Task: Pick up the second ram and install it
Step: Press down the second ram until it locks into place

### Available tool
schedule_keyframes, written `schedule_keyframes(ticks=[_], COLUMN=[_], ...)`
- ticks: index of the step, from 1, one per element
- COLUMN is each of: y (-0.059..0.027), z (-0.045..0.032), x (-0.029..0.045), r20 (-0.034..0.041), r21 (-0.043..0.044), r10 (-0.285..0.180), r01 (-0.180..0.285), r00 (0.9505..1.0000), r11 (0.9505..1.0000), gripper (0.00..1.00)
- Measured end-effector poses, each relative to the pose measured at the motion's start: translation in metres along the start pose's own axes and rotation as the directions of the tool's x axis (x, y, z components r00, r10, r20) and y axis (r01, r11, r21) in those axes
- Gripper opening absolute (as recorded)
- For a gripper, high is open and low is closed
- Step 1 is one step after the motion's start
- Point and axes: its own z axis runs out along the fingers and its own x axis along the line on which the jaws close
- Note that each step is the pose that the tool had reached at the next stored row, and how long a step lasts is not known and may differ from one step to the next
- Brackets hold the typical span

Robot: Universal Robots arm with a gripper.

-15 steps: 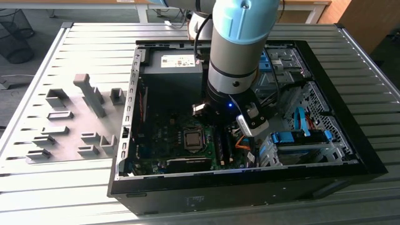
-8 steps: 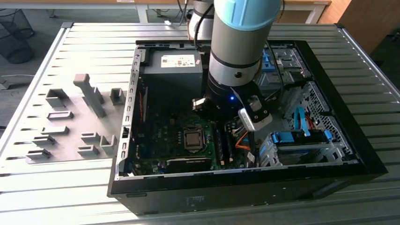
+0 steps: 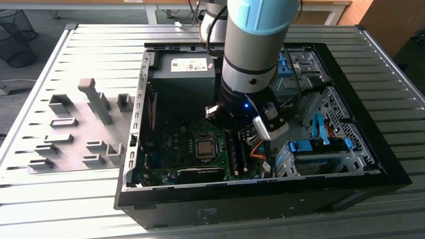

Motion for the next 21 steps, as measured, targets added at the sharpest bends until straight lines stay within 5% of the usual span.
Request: schedule_keyframes(ticks=[11, 14, 18, 21], y=[-0.0004, 0.0004, 0.0003, 0.0003], z=[0.0163, 0.0105, -0.0072, -0.0077], x=[-0.0005, -0.0007, -0.0007, -0.0007], r20=[-0.0024, -0.0006, -0.0016, -0.0016], r21=[0.0028, -0.0034, 0.0000, -0.0001], r10=[0.000, 0.000, 0.000, 0.000], r01=[0.000, 0.000, 0.000, 0.000], r00=[1.0000, 1.0000, 1.0000, 1.0000], r11=[1.0000, 1.0000, 1.0000, 1.0000], gripper=[0.11, 0.11, 0.11, 0.11])
